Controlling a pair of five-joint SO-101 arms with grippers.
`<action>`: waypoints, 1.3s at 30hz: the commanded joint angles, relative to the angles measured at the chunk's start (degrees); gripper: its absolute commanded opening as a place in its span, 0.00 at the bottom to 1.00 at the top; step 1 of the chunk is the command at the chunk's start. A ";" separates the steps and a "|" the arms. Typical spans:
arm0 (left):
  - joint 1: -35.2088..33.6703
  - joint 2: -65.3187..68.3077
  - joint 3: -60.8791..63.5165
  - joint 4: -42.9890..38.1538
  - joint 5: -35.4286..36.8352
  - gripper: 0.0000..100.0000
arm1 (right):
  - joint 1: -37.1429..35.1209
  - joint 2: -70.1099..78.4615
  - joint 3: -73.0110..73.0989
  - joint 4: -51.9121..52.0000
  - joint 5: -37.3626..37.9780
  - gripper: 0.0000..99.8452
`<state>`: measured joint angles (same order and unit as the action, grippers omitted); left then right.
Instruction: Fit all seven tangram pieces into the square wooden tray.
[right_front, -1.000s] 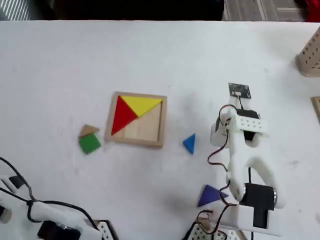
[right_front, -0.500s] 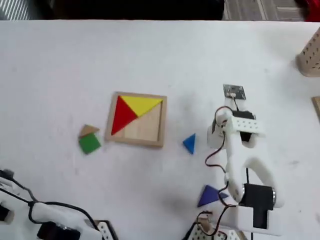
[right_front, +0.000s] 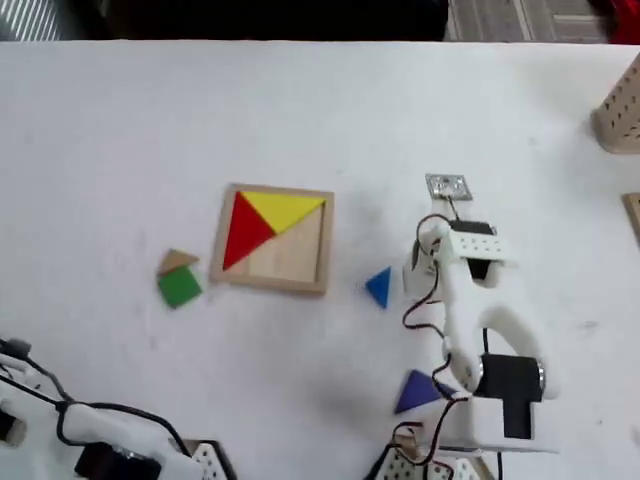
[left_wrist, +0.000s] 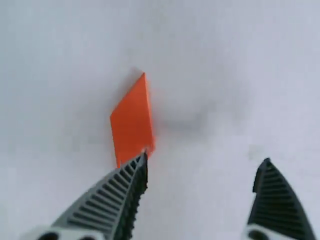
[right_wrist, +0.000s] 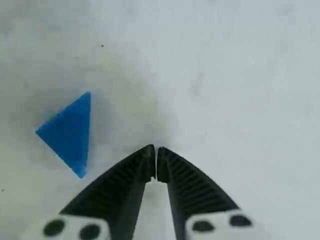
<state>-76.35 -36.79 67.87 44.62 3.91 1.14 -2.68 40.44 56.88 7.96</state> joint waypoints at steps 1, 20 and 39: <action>-0.48 -1.19 -11.69 14.95 -2.37 0.35 | -0.22 1.98 -3.78 -0.31 0.88 0.02; -0.66 45.41 -49.58 36.40 -2.90 0.35 | -0.40 4.26 -5.71 0.66 2.90 0.02; -0.48 52.53 -49.49 18.81 -9.05 0.21 | -1.27 4.26 -5.71 -0.31 4.22 0.04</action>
<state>-76.53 15.43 18.02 68.79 -4.35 0.97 1.80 37.01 57.41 11.47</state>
